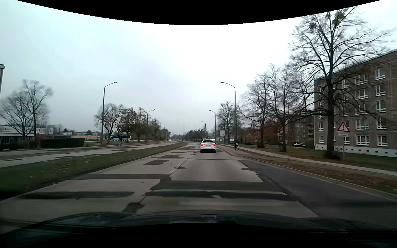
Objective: Follow the waypoints while adhering to traffic rules and regulations
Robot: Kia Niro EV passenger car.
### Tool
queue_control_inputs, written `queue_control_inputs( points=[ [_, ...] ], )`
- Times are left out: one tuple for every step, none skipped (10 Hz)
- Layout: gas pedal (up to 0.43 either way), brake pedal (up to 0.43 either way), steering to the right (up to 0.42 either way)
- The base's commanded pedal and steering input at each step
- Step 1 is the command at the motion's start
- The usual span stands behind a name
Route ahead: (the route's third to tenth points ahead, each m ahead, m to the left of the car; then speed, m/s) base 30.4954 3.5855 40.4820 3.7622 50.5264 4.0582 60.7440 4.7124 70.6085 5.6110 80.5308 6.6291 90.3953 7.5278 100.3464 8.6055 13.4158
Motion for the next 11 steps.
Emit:
queue_control_inputs(
  points=[
    [0.169, 0.0, -0.005],
    [0.169, 0.0, -0.004],
    [0.169, 0.0, -0.003],
    [0.169, 0.0, -0.003],
    [0.169, 0.0, -0.003],
    [0.169, 0.0, -0.002],
    [0.169, 0.0, -0.002],
    [0.169, 0.0, -0.002],
    [0.169, 0.0, -0.002],
    [0.169, 0.0, -0.002],
    [0.169, 0.0, -0.002]
  ],
)
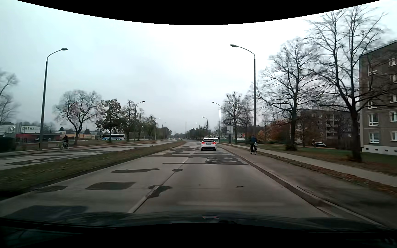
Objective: Follow the waypoints while adhering to traffic rules and regulations
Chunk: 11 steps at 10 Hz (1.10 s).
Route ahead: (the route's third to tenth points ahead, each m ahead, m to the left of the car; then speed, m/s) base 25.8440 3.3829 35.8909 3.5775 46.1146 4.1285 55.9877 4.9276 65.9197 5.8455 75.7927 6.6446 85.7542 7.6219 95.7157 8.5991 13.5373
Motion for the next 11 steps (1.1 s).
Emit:
queue_control_inputs(
  points=[
    [0.169, 0.0, -0.002],
    [0.169, 0.0, -0.002],
    [0.169, 0.0, -0.003],
    [0.169, 0.0, -0.003],
    [0.157, 0.0, -0.003],
    [0.157, 0.0, -0.003],
    [0.157, 0.0, -0.003],
    [0.157, 0.0, -0.003],
    [0.157, 0.0, -0.003],
    [0.157, 0.0, -0.003],
    [0.157, 0.0, -0.003]
  ],
)
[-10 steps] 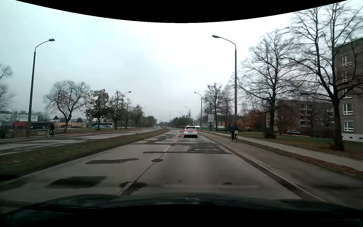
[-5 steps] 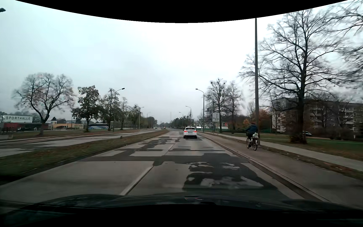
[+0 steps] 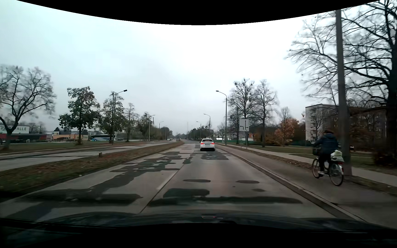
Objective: Follow the waypoints while adhering to traffic rules and regulations
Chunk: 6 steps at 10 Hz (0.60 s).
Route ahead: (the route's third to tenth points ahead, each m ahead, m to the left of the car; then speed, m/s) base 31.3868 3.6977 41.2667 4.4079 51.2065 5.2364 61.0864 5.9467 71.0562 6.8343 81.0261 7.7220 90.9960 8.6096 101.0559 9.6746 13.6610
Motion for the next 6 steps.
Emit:
queue_control_inputs(
  points=[
    [0.157, 0.0, -0.003],
    [0.157, 0.0, -0.004],
    [0.157, 0.0, -0.005],
    [0.157, 0.0, -0.006],
    [0.157, 0.0, -0.006],
    [0.157, 0.0, -0.006]
  ],
)
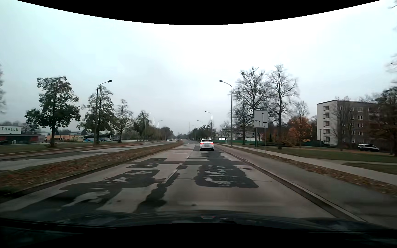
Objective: Follow the waypoints while adhering to traffic rules and regulations
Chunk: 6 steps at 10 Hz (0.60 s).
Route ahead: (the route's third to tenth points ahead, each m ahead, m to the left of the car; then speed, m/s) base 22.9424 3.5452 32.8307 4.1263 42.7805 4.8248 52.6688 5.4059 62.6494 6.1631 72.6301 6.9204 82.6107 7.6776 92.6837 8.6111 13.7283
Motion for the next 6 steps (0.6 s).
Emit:
queue_control_inputs(
  points=[
    [0.157, 0.0, -0.006],
    [0.157, 0.0, -0.007],
    [0.157, 0.0, -0.006],
    [0.157, 0.0, -0.006],
    [0.15, 0.0, -0.006],
    [0.13, 0.0, -0.006]
  ],
)
